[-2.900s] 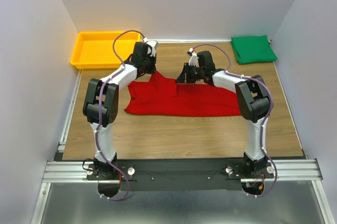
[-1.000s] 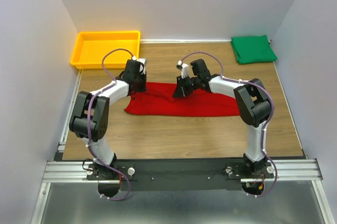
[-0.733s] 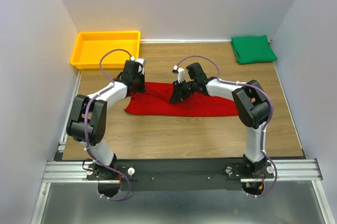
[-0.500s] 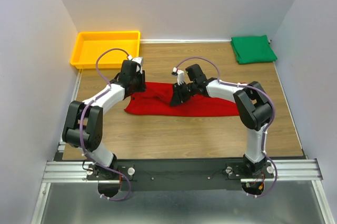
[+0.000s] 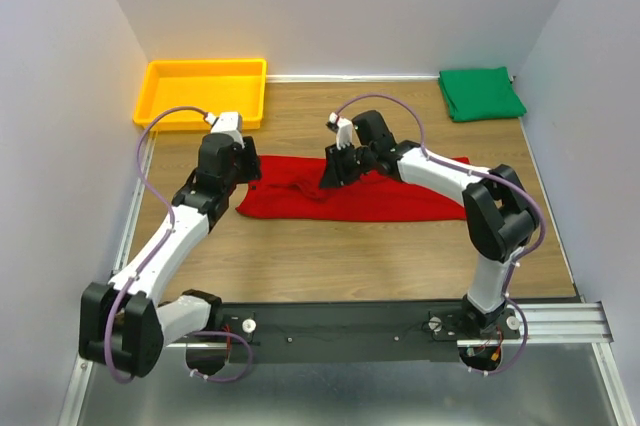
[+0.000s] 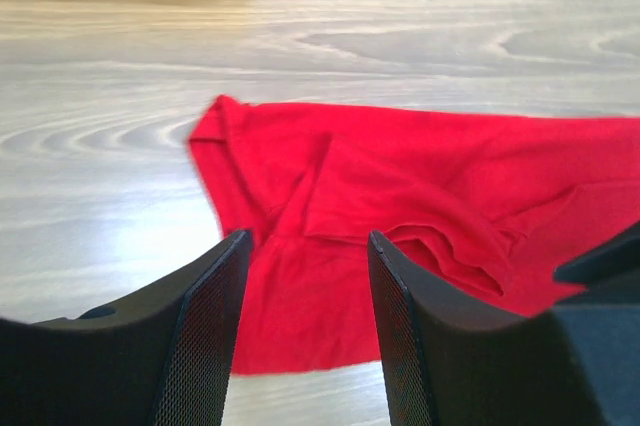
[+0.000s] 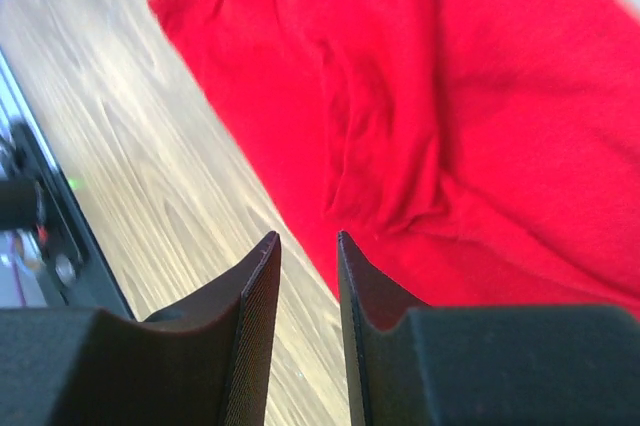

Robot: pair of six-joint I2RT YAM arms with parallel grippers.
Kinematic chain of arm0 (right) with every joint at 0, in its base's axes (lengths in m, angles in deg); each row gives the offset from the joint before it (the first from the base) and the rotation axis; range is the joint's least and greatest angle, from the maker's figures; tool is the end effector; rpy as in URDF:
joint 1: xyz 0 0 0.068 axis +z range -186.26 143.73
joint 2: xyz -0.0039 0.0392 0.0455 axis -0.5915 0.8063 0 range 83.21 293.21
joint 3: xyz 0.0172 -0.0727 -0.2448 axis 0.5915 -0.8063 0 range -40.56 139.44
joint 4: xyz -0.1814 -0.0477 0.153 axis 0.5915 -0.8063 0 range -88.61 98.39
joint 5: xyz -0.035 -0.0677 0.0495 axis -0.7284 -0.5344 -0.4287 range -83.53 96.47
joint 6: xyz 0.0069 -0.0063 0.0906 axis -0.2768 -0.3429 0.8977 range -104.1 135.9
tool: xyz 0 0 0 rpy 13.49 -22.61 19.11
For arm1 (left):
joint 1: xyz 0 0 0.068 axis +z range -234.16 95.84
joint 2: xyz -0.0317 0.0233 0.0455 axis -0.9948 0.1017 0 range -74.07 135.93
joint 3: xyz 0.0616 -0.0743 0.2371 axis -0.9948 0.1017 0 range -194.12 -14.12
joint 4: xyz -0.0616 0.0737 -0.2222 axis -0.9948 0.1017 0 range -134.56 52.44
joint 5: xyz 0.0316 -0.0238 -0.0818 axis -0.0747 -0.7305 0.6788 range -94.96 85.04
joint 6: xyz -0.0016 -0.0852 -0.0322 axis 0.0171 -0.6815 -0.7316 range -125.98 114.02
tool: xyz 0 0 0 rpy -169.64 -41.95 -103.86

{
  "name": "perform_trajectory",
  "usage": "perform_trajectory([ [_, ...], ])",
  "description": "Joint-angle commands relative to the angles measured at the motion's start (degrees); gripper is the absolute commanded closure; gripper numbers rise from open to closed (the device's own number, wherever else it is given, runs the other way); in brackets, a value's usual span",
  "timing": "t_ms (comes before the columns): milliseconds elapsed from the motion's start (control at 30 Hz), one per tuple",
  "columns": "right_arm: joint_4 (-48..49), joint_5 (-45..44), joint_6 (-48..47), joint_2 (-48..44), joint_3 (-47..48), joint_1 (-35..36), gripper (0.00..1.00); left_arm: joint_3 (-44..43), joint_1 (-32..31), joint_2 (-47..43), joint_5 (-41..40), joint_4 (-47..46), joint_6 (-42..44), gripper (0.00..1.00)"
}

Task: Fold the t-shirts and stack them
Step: Fold the tshirt

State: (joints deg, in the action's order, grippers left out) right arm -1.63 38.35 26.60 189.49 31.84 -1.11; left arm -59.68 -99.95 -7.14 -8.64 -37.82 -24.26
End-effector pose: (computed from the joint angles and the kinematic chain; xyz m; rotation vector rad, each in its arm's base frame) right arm 0.3119 0.2725 0.1756 -0.7970 2.2941 1.0340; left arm 0.2815 -0.0742 0.2413 -0.0851 2.0722 -0.3003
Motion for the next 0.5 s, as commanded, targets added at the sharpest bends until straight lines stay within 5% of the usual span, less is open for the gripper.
perform_trajectory([
  [0, 1.5, -4.2, 6.2, 1.6, 4.5, 0.0, 0.65, 3.0, 0.4, -6.1, -8.2, 0.1, -0.9, 0.42],
  [233, 11.6, -2.3, 14.3, 8.9, 5.1, 0.3, 0.73, 8.9, 0.4, -17.4, -13.0, -1.2, -0.7, 0.42],
  [467, 17.9, -2.7, 17.5, 13.7, 2.0, 2.7, 0.78, 8.3, 0.5, -15.4, -10.9, -3.2, -1.1, 0.42],
])
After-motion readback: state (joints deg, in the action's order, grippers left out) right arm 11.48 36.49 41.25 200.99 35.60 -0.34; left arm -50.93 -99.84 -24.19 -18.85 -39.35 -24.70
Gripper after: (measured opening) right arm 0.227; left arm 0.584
